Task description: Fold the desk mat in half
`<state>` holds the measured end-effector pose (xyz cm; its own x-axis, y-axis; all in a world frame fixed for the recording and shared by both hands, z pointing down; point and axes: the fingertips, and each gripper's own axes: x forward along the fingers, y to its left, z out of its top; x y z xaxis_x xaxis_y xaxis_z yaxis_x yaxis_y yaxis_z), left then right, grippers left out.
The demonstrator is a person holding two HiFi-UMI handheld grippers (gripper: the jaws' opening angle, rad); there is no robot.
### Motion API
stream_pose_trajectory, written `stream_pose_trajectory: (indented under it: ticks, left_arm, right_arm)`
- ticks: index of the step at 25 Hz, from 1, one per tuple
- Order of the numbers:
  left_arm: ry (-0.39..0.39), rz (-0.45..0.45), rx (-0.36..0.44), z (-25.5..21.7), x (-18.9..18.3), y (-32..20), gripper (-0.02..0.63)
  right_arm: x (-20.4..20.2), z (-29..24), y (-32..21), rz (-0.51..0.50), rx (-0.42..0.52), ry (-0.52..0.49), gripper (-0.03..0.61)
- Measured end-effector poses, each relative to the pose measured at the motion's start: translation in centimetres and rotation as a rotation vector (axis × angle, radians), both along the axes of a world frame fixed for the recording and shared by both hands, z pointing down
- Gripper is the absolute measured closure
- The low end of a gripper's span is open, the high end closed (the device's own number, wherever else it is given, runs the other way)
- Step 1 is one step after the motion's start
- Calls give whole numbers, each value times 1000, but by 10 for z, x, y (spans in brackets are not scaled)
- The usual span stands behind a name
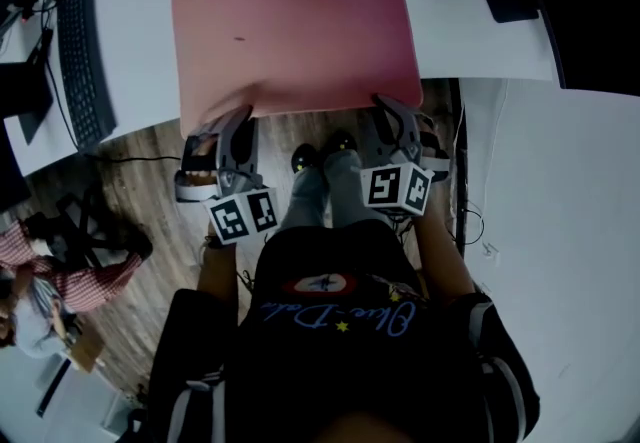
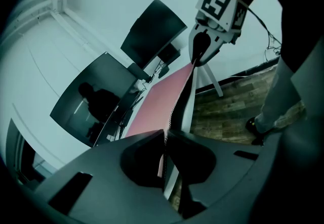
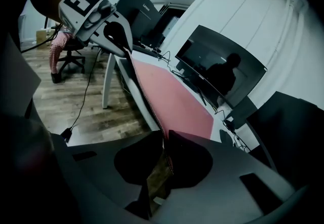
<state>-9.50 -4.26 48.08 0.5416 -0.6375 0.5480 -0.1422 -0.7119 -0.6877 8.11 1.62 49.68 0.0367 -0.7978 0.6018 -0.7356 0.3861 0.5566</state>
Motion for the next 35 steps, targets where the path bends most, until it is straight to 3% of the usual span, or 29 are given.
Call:
stream_pose_trajectory:
  ticks: [4, 15, 27, 35]
  left_arm:
    - [12, -26, -5, -9, 4, -19, 594]
    - [14, -86, 1, -39, 25, -87, 595]
    - [19, -161, 2, -46, 45, -186, 595]
    - [-17, -182, -10, -37, 59, -248, 595]
  right_arm:
    - [6, -19, -20, 9, 37, -38, 551]
    - [29, -68, -104, -66, 115, -5, 552]
    - [51, -76, -214, -145, 140, -20, 552]
    - [66, -64, -274, -163, 118, 0, 552]
